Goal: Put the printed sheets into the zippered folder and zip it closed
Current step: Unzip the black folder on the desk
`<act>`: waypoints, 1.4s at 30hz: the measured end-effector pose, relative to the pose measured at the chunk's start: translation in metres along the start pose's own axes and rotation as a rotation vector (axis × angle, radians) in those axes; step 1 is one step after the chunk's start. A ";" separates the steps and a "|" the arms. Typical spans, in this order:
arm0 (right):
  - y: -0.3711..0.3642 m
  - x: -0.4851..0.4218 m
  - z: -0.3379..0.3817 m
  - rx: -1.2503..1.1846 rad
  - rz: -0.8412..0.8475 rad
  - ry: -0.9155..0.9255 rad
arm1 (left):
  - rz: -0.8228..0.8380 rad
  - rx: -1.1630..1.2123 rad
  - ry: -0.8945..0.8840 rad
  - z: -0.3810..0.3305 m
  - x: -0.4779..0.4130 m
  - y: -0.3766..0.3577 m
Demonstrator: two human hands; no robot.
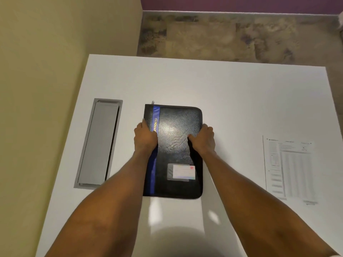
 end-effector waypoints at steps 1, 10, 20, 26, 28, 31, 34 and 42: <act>-0.002 -0.003 0.000 0.004 -0.002 -0.010 | -0.008 -0.010 0.005 -0.001 -0.001 -0.002; -0.011 -0.005 -0.010 0.007 -0.016 -0.061 | -0.085 -0.040 0.013 0.000 0.013 -0.008; -0.013 0.026 -0.040 0.044 -0.026 -0.091 | -0.116 -0.058 0.001 0.017 0.042 -0.024; 0.017 -0.014 0.015 0.193 -0.182 0.236 | -0.122 -0.205 -0.112 -0.004 0.006 -0.016; 0.025 -0.035 0.051 0.188 -0.161 0.403 | -0.094 -0.122 -0.119 -0.014 -0.014 -0.012; 0.030 -0.062 0.106 0.210 -0.105 0.613 | -0.035 -0.011 -0.070 -0.023 -0.040 -0.012; 0.024 -0.079 0.147 0.250 0.004 0.769 | 0.022 0.002 -0.056 -0.025 -0.056 -0.015; -0.003 -0.098 0.171 0.469 0.141 0.965 | 0.016 0.131 -0.084 -0.020 -0.063 -0.023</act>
Point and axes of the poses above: each hand's wrist, its own x-axis away from the middle knuckle, its own y-axis out of the back of the hand, z = x × y, the point moved 5 cm from there along -x, towards the middle knuckle, and after that the axes turned 15 degrees about x, right-handed, at the moved point
